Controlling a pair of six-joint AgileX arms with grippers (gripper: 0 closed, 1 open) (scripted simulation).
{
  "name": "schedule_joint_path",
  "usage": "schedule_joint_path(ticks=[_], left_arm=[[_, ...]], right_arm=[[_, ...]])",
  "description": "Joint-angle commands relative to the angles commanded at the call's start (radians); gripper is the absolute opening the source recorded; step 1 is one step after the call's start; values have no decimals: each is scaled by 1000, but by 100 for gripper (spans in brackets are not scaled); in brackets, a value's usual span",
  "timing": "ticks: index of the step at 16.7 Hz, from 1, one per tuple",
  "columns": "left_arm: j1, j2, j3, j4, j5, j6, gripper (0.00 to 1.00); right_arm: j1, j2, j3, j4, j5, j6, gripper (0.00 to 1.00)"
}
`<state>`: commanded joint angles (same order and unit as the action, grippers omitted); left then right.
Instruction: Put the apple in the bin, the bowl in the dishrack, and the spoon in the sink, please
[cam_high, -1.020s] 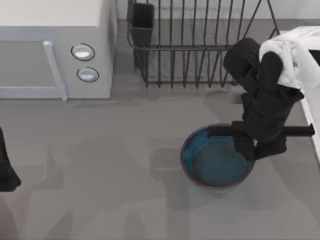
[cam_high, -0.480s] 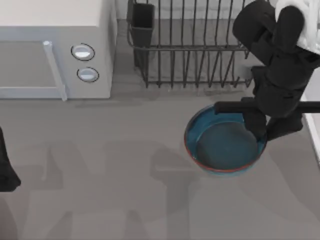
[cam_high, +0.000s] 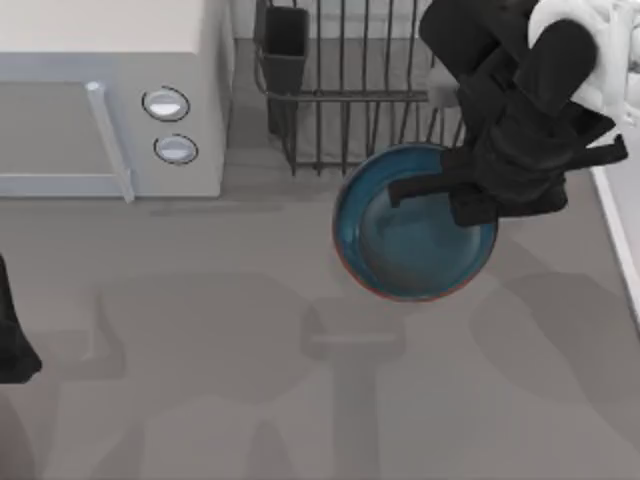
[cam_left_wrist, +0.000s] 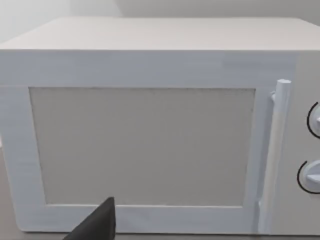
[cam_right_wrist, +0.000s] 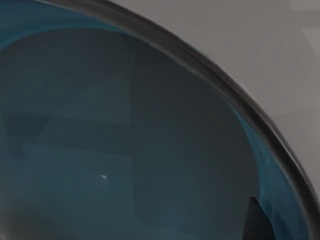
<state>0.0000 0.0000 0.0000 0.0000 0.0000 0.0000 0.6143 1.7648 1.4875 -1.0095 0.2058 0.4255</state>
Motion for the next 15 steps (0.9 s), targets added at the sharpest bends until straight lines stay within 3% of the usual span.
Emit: schedule_joint_path(ticks=[10,15], left_arm=[[0,0,0,0,0,0,100],[0,0,0,0,0,0,100]], right_arm=[[328,-226,-42,791,668,-305,0],[420,-320,-50,981,850,-391,0]])
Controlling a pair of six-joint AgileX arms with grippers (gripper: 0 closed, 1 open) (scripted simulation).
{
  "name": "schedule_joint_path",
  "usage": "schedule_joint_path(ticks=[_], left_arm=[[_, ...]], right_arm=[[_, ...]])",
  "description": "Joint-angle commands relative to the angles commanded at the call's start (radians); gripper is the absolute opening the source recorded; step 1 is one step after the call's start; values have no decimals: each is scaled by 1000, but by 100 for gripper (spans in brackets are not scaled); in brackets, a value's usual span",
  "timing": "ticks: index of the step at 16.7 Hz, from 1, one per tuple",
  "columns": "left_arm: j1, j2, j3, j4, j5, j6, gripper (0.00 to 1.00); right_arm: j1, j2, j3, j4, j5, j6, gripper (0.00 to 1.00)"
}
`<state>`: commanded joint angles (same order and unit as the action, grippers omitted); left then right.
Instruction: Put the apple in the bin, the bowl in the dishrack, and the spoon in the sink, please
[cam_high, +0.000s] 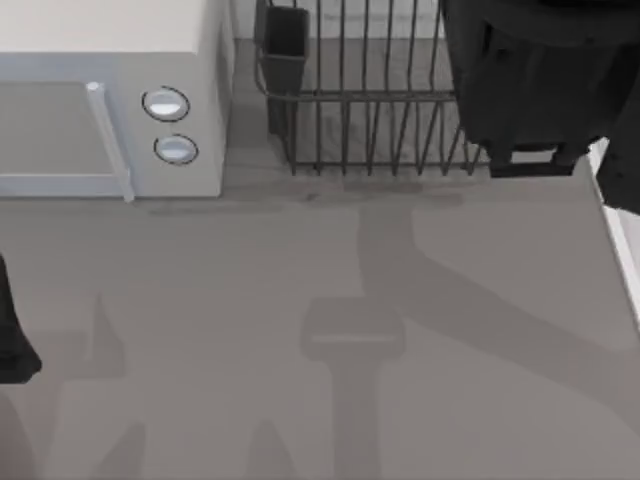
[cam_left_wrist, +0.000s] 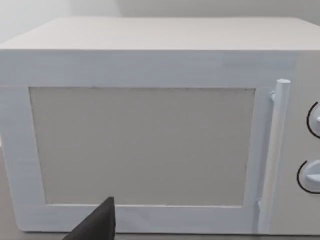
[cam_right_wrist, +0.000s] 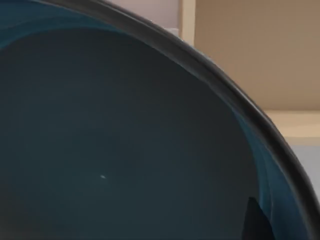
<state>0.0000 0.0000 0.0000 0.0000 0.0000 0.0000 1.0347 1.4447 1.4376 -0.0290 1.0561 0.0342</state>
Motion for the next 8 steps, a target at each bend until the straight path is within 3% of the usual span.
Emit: schedule_joint_path(ticks=[8], left_arm=[[0,0,0,0,0,0,100]], right_arm=[[-23,36,1,39,-17,-1,0]])
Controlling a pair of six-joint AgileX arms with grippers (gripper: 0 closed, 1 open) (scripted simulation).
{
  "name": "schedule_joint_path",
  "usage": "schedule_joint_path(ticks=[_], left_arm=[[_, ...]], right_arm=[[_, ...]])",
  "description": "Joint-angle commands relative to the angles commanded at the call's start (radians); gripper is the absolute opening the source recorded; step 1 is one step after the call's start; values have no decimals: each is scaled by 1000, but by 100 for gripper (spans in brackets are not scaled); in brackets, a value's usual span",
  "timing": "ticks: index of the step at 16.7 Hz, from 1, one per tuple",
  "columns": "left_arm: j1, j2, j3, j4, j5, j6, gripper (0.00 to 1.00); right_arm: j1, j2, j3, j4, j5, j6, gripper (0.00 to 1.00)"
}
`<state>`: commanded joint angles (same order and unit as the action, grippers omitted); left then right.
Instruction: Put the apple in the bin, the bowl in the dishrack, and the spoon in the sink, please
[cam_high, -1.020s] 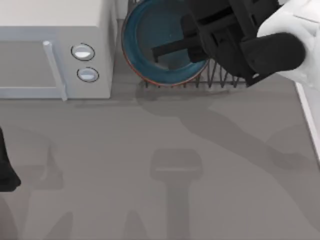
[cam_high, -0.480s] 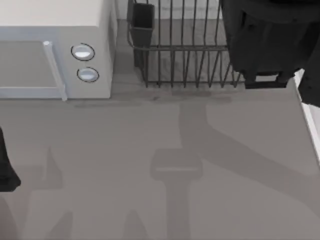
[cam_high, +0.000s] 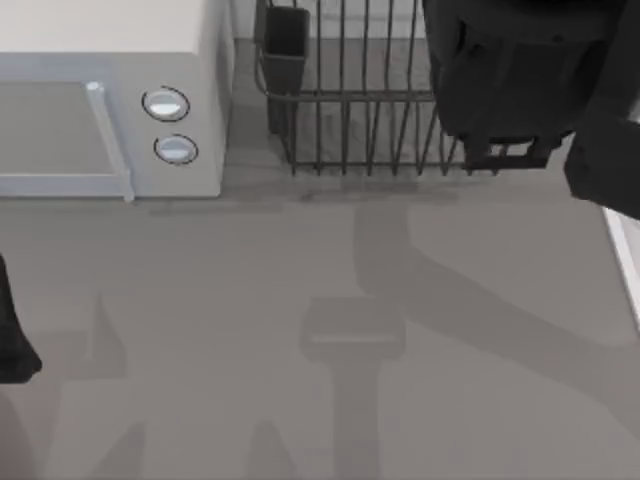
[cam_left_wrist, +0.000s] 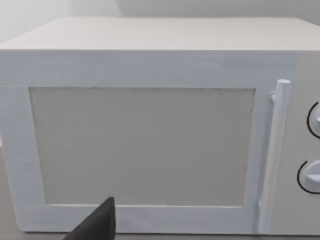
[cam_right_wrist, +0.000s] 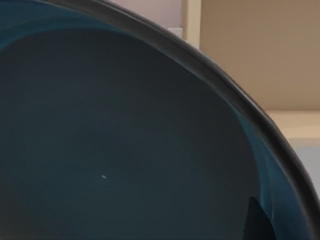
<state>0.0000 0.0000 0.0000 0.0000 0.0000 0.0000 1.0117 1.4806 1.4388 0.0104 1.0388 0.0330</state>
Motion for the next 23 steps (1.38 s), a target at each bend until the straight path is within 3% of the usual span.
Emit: schedule_joint_path(ticks=[11,18,23], left_arm=[[0,0,0,0,0,0,100],[0,0,0,0,0,0,100],[0,0,0,0,0,0,100]], right_arm=[[-336,514,-92,633,-329,-15,0],[-380,564,-106,690,-374,-15,0],[-380,564,-106,690,-374,-15,38]])
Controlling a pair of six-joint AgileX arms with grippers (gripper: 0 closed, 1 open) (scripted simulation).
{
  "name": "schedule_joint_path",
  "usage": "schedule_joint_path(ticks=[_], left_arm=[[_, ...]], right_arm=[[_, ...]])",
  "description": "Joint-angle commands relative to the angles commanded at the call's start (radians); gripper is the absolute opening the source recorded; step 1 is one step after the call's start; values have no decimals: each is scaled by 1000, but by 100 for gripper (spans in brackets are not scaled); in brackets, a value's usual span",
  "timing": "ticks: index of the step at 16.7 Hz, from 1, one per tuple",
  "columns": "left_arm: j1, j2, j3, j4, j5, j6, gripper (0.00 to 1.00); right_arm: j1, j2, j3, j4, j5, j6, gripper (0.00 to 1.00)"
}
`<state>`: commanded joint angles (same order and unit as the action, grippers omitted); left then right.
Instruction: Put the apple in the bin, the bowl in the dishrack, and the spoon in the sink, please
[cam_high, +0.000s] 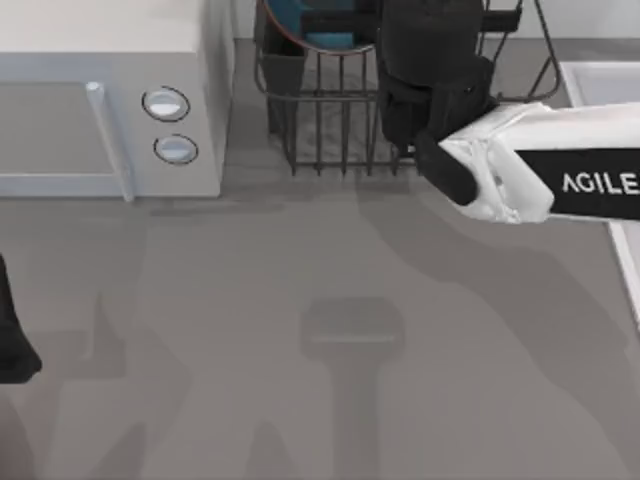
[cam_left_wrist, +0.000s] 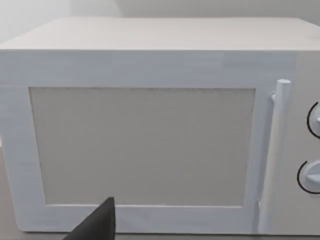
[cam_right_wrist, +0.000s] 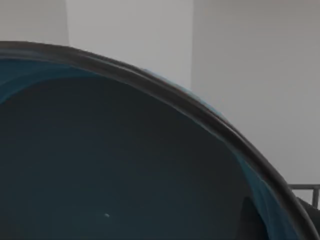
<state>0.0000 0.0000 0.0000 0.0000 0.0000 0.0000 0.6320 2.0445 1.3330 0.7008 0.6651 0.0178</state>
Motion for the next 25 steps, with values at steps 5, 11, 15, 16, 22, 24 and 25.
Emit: schedule_joint_path(ticks=[5,11,15,16,22,24,25], left_arm=[[0,0,0,0,0,0,100],[0,0,0,0,0,0,100],[0,0,0,0,0,0,100],[0,0,0,0,0,0,100],[0,0,0,0,0,0,100],[0,0,0,0,0,0,100],[0,0,0,0,0,0,100]], right_arm=[[0,0,0,0,0,0,75],[0,0,0,0,0,0,100],[0,0,0,0,0,0,100],[0,0,0,0,0,0,100],[-30,-88,-67,-32,-38,1,100],[-65,-191,-138,-69,-76,2,100],[-87,-258,-183,-92,-99,2,100]])
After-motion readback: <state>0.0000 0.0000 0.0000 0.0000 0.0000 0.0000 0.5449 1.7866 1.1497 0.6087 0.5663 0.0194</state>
